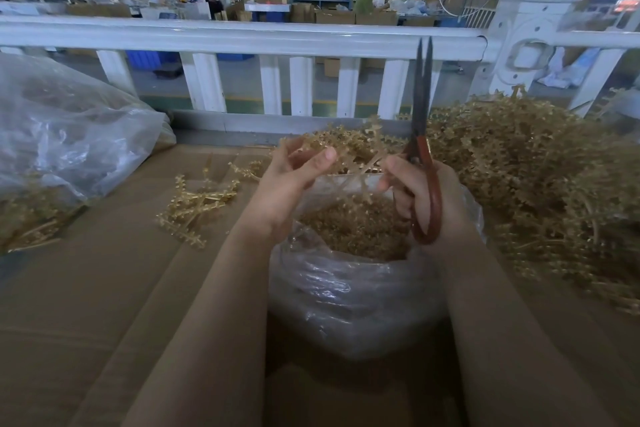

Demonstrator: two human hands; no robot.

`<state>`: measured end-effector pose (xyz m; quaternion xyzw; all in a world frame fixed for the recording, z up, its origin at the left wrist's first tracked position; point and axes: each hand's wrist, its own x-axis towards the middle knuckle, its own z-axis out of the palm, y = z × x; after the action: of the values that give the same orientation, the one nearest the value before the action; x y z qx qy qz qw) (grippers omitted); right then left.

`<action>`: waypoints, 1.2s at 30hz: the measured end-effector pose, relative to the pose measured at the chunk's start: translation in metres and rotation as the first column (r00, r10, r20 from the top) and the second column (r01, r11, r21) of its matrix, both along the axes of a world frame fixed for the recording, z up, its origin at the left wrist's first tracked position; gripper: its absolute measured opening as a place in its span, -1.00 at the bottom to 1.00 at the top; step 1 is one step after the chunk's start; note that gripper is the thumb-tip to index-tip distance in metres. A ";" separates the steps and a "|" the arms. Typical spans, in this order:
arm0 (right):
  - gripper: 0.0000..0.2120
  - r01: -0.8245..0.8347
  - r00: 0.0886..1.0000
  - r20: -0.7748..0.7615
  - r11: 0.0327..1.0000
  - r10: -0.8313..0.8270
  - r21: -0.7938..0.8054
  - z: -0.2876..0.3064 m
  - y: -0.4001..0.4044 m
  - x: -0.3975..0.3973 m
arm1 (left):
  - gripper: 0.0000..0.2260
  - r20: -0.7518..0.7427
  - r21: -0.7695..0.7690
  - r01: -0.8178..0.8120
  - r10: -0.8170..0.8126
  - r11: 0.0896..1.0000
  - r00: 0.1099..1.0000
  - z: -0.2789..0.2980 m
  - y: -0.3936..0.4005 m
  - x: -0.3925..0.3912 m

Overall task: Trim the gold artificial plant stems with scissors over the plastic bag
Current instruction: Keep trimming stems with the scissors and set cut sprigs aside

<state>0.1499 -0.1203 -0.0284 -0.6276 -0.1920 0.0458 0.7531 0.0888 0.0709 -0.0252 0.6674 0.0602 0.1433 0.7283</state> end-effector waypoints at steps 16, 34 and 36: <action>-0.79 0.049 0.999 0.009 0.998 -0.049 0.047 -0.002 0.002 -0.003 | -0.80 -0.093 -0.060 0.357 -0.361 0.932 0.928 0.002 -0.012 -0.004; -0.72 0.205 0.929 0.364 0.912 -0.067 -0.355 -0.010 0.011 -0.001 | -0.75 0.042 -0.583 0.007 0.022 0.812 0.999 0.003 -0.004 0.003; -0.66 0.249 0.897 0.441 0.866 -0.037 -0.433 -0.012 0.012 -0.004 | -0.73 0.043 -0.592 -0.006 0.040 0.806 0.998 0.002 -0.003 0.003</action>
<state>0.1464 -0.1081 -0.0400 -0.8018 -0.2831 -0.1009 0.5165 0.0919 0.0680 -0.0231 0.4025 0.0904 0.1441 0.8995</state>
